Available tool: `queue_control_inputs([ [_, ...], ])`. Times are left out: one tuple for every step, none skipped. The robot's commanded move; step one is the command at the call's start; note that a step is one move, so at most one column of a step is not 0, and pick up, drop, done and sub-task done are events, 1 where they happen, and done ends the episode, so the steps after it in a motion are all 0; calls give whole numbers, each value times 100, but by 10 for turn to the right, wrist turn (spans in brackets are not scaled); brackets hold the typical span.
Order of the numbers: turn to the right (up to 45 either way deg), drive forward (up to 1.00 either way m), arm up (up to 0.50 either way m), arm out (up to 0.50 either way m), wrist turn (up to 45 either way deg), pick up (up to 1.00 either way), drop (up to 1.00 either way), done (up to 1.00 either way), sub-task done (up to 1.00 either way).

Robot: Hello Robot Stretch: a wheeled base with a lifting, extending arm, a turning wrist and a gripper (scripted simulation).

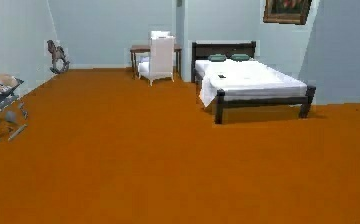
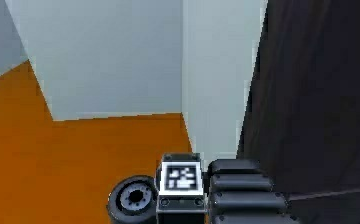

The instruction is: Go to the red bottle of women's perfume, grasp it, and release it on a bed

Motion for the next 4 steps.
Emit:
queue_control_inputs([
  [0,100,0,0,0,0,0,0,0],
  [0,100,0,0,0,0,0,0,0],
  [0,75,0,0,0,0,0,0,0],
  [0,80,0,0,0,0,0,0,0],
])
